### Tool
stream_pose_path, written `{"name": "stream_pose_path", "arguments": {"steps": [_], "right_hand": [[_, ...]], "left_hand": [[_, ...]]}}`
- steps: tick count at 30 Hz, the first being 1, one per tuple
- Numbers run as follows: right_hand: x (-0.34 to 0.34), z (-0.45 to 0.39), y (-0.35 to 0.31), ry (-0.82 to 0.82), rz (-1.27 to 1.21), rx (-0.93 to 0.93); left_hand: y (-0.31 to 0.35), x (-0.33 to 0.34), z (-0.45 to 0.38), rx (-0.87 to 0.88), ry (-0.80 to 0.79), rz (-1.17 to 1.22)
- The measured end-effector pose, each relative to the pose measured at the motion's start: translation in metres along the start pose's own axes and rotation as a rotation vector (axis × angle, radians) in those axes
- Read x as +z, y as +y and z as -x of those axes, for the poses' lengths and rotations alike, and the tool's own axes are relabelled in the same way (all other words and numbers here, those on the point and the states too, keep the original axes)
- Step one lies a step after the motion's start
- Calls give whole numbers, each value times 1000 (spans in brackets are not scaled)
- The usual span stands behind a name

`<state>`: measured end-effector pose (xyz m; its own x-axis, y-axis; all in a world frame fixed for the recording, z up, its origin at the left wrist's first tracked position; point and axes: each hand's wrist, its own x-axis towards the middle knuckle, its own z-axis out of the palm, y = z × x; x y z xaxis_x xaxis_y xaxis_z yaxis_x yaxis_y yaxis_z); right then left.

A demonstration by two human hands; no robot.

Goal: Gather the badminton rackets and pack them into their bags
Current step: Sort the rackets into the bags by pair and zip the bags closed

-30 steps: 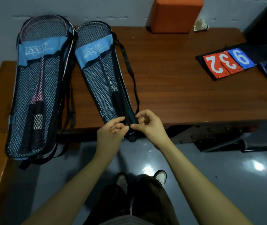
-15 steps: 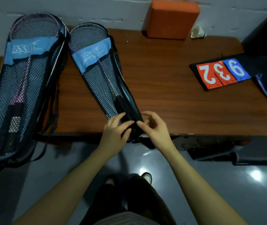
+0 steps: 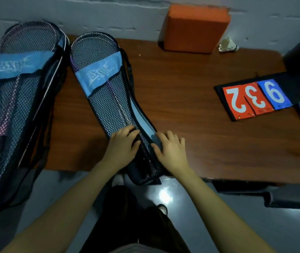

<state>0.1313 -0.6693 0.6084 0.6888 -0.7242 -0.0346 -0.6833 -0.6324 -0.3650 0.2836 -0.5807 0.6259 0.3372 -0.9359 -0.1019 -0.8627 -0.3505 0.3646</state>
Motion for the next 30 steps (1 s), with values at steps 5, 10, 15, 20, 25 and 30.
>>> {"name": "stream_pose_path", "arguments": {"steps": [5,10,15,20,25,30], "right_hand": [[2,-76,-26,13,-34,88],[7,-149,-65,38,1,132],[24,-205,-85,34,21,273],[39,-229,-87,-9,-49,383],[48,-235,-91,95,-11,315],[42,-233,-97,264,-125,159]], "left_hand": [[-51,-23,-57,-11,72,41],[-99,-48,-115,53,64,18],[-130,-66,-170,55,-2,-23],[-145,-67,-207,68,-33,-41],[-148,-58,-228,85,-77,-14],[-149,-59,-243,54,-39,57]]}}
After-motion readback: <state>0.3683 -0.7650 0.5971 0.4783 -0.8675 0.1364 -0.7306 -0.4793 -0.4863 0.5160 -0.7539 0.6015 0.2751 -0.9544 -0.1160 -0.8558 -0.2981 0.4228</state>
